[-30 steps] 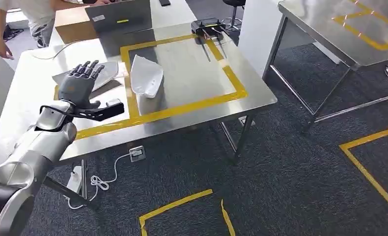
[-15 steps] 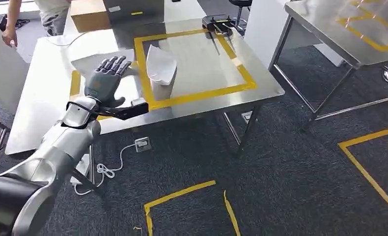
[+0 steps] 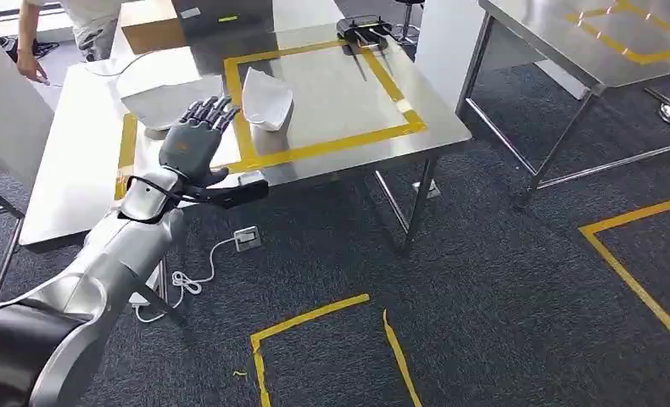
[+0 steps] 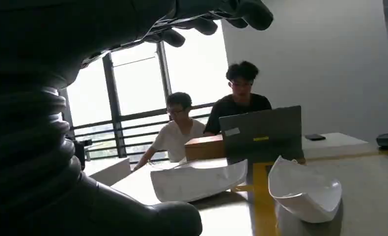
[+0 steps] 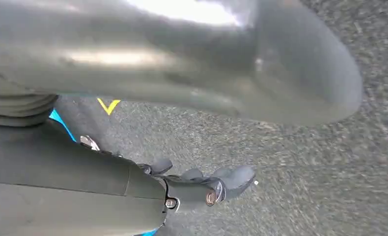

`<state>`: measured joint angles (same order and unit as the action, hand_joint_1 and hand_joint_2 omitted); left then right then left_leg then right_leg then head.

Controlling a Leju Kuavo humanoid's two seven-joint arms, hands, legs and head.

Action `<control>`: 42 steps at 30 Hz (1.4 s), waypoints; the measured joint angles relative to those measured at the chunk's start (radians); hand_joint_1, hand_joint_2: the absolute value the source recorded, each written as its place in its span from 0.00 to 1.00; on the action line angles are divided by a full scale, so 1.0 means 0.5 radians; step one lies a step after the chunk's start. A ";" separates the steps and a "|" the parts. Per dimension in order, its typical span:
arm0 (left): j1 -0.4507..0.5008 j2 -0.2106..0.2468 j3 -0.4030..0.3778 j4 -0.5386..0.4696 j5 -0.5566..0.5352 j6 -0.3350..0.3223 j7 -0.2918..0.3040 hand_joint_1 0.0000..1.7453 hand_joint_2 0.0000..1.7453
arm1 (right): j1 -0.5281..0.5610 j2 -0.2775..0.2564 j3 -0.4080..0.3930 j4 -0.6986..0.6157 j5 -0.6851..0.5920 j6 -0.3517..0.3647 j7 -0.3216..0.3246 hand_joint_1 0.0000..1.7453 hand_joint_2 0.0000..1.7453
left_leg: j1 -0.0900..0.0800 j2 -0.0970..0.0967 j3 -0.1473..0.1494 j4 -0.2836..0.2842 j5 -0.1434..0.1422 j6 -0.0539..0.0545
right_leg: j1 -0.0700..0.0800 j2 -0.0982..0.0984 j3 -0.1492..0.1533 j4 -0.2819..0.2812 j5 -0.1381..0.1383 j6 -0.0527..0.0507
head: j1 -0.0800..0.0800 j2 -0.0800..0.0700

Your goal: Take the parts from the cabinet and place them on the table.

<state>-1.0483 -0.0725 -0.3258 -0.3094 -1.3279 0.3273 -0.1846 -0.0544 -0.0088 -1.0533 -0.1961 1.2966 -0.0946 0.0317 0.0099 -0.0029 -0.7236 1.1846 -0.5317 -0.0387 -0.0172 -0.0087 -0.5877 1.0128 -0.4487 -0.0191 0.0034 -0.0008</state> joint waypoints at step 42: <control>-0.052 0.136 0.044 -0.005 0.075 -0.073 -0.083 0.00 1.00 | -0.002 0.032 -0.017 0.001 0.022 -0.018 0.027 0.00 1.00 | -0.071 0.026 0.429 -0.345 -0.001 0.121 | 0.017 0.006 -0.193 0.024 0.185 0.046 | -0.012 0.000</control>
<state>-1.0741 -0.0046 -0.3037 -0.3117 -1.2905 0.2907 -0.2262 -0.0553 0.0072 -1.0616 -0.1957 1.3077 -0.1038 0.0450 -0.0257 0.0102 -0.5092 1.0122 -0.5321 0.0218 -0.0086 -0.0057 -0.6843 1.0247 -0.3561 0.0038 -0.0026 -0.0008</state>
